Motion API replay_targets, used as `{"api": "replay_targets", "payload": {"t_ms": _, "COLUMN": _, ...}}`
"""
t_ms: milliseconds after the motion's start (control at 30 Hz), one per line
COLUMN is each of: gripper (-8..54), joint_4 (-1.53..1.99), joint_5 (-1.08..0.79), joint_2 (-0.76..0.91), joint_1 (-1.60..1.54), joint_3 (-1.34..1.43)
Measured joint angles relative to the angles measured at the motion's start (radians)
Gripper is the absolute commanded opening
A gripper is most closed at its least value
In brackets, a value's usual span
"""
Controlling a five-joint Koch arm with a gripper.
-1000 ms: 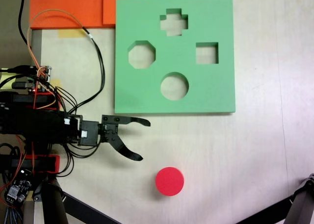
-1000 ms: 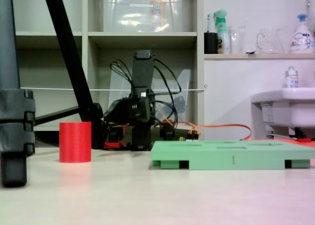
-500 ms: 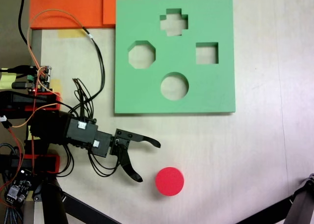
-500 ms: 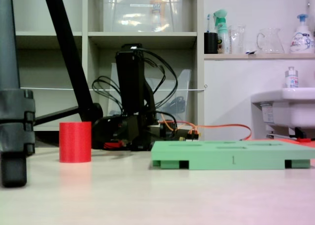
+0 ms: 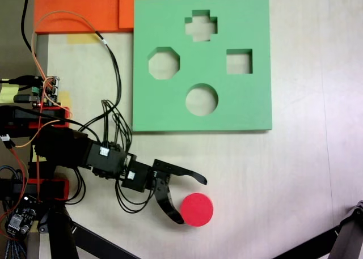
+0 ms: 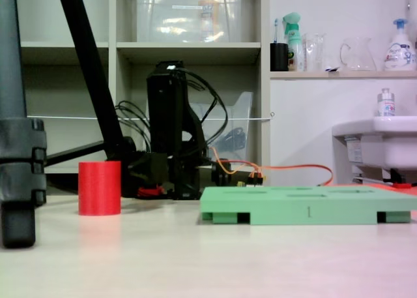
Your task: Put the cylinder block into the corresponding hole
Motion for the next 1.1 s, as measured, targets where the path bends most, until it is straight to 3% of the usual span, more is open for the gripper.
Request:
{"api": "replay_targets", "payload": {"t_ms": 433, "gripper": 50.3, "joint_4": 0.178, "joint_5": 0.0, "joint_2": -0.025, "joint_1": 0.049, "joint_3": -0.16}}
{"api": "replay_targets", "payload": {"t_ms": 533, "gripper": 42.3, "joint_4": 0.181, "joint_5": 0.0, "joint_2": -0.052, "joint_1": 0.049, "joint_3": -0.19}}
{"api": "replay_targets", "payload": {"t_ms": 600, "gripper": 31.7, "joint_4": 0.181, "joint_5": 0.0, "joint_2": -0.052, "joint_1": 0.049, "joint_3": -0.187}}
{"api": "replay_targets", "payload": {"t_ms": 633, "gripper": 29.8, "joint_4": 0.181, "joint_5": -0.002, "joint_2": -0.052, "joint_1": 0.048, "joint_3": -0.187}}
{"api": "replay_targets", "payload": {"t_ms": 800, "gripper": 28.4, "joint_4": 0.183, "joint_5": 0.0, "joint_2": -0.017, "joint_1": 0.032, "joint_3": -0.149}}
{"api": "replay_targets", "payload": {"t_ms": 867, "gripper": 22.8, "joint_4": 0.186, "joint_5": 0.0, "joint_2": 0.025, "joint_1": -0.003, "joint_3": -0.133}}
{"api": "replay_targets", "payload": {"t_ms": 933, "gripper": 19.1, "joint_4": 0.186, "joint_5": 0.0, "joint_2": 0.091, "joint_1": -0.021, "joint_3": -0.098}}
{"api": "replay_targets", "payload": {"t_ms": 1100, "gripper": 18.3, "joint_4": 0.19, "joint_5": 0.006, "joint_2": 0.304, "joint_1": -0.147, "joint_3": -0.064}}
